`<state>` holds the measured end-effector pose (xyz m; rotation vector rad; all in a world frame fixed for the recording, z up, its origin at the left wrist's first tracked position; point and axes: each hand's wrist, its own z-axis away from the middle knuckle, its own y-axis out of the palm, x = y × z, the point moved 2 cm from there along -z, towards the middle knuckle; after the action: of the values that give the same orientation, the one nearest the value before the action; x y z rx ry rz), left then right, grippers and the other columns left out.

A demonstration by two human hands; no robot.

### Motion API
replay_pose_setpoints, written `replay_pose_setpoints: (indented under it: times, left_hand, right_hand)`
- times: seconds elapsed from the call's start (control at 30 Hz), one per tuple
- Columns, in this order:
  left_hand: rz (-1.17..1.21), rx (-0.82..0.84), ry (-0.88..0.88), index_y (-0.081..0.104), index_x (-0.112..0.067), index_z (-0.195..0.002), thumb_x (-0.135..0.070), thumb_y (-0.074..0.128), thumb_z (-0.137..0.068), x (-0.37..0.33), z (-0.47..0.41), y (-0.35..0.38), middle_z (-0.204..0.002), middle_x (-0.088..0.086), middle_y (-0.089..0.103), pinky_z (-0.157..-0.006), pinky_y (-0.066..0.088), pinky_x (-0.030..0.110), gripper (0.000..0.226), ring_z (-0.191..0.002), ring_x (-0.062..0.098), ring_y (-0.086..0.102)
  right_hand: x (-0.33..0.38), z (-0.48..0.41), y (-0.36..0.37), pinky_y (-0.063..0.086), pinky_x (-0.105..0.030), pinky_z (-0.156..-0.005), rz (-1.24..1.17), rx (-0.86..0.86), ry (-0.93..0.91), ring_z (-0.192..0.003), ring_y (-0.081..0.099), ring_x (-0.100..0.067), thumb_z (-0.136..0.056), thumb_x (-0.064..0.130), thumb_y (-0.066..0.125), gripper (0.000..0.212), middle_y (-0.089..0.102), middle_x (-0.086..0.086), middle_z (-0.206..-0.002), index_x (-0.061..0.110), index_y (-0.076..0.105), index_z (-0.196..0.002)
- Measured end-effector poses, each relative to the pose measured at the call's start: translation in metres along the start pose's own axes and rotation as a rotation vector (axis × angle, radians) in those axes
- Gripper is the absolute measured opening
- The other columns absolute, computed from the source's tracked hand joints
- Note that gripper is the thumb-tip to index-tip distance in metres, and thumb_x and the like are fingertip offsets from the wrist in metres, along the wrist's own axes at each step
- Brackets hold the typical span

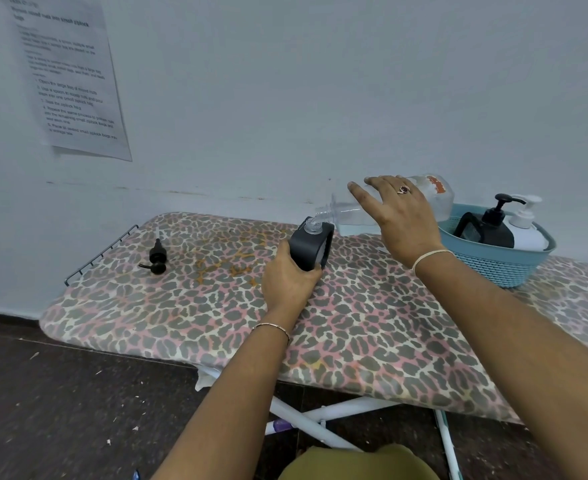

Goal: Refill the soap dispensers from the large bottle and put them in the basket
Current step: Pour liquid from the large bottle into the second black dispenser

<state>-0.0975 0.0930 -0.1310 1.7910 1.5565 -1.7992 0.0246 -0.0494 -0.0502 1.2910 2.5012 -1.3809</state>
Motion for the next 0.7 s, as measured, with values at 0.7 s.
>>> replay_pose_setpoints:
  times: [0.7]
  left_hand:
    - [-0.021, 0.129, 0.014, 0.046, -0.023, -0.112, -0.026, 0.082, -0.065, 0.0036, -0.0058, -0.0033, -0.11, -0.004, 0.063, -0.065, 0.042, 0.027, 0.06, -0.084, 0.013, 0.053]
  right_hand:
    - [0.0002, -0.0011, -0.0036, 0.043, -0.051, -0.099, 0.016, 0.022, -0.005, -0.113, 0.055, -0.041, -0.06, -0.024, 0.064, 0.086, 0.057, -0.025, -0.124, 0.01, 0.049, -0.137]
